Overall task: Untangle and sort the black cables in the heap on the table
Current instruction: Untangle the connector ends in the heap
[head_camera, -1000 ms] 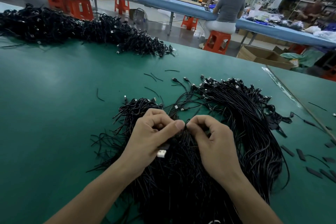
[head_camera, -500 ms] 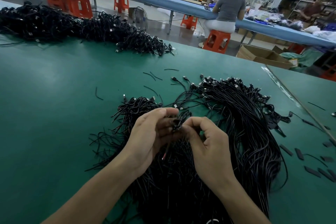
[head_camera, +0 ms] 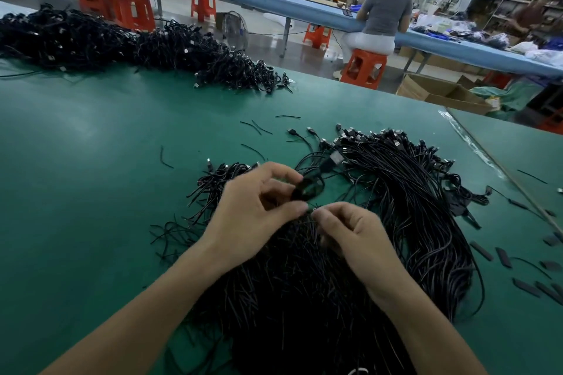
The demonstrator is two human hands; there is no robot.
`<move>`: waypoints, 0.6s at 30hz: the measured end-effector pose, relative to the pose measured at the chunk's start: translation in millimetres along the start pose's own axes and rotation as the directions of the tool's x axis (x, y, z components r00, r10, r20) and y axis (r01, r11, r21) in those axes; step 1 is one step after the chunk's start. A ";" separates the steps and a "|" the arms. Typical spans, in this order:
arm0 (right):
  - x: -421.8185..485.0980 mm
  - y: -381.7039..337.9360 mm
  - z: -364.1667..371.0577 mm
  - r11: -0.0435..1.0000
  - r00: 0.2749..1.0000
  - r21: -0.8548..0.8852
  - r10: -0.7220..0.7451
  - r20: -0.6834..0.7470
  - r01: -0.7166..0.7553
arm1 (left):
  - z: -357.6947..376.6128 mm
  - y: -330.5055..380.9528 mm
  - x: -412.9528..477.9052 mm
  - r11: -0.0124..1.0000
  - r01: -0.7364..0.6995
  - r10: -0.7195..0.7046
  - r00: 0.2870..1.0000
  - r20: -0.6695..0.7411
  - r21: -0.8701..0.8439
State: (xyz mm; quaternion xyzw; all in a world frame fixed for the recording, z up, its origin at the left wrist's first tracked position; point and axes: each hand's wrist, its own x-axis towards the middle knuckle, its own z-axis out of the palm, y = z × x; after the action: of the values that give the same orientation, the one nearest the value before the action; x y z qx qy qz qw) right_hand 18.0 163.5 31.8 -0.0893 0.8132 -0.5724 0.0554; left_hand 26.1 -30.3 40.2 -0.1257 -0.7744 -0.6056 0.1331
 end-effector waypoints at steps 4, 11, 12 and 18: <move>28.5 28.2 -30.5 0.789 0.968 -0.596 -0.004 -0.249 -0.150 | -20.3 -11.9 32.0 0.971 0.117 -0.054 0.957 -0.286 0.208; 53.1 70.3 -37.3 0.504 0.911 -0.762 0.274 -0.307 -0.408 | -37.7 -54.1 52.2 0.670 0.329 -0.150 0.938 -0.312 0.666; 54.7 73.8 -36.2 0.541 0.904 -0.725 0.271 -0.329 -0.426 | -37.9 -55.8 51.8 0.637 0.335 -0.134 0.935 -0.328 0.695; 58.4 51.4 -44.9 0.842 0.898 -0.413 0.172 -0.405 -0.348 | -39.9 -55.9 48.9 0.600 0.193 -0.011 0.972 -0.233 0.776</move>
State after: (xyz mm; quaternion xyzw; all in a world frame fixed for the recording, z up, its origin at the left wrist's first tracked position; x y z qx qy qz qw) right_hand -51.9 209.7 -0.7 0.1168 0.9293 -0.3484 -0.0365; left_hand -37.3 -80.6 16.4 0.0539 -0.9502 -0.2154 0.2186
